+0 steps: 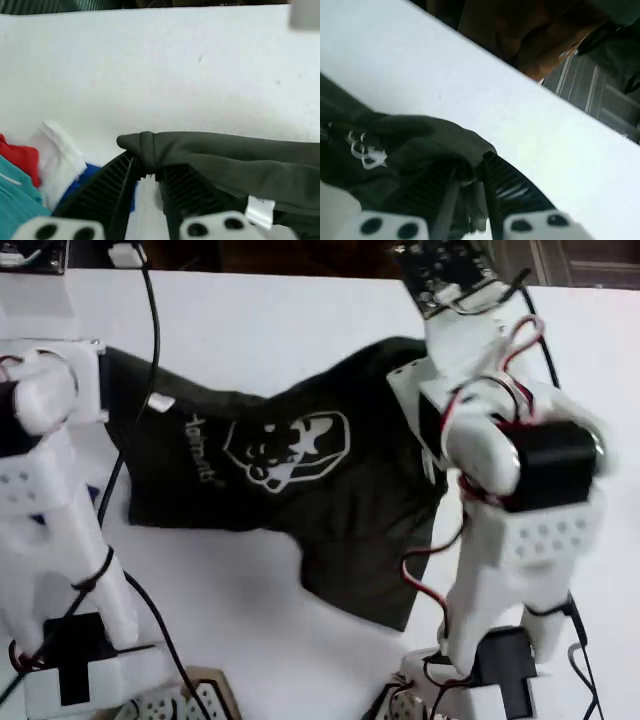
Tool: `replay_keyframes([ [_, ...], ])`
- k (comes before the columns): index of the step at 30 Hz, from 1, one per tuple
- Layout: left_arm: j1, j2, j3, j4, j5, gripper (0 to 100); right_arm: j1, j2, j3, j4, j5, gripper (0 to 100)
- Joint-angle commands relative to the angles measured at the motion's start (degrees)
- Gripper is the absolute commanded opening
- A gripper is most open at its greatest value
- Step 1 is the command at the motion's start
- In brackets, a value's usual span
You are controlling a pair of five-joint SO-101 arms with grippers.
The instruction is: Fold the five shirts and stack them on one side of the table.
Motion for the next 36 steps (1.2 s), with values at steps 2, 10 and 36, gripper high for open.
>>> replay_keyframes([
  [2,-1.8,-3.4,-9.6,1.1,-3.5,3,1.5,-4.7,-6.1,1.1,-2.8,1.8],
  [10,-1.8,-18.2,-11.7,1.1,-5.0,3,5.3,-10.2,-12.0,0.0,-5.7,1.7],
  [36,-1.8,-32.5,-11.6,-1.1,3.4,3,22.6,-21.2,-17.6,-6.4,-6.5,1.7],
])
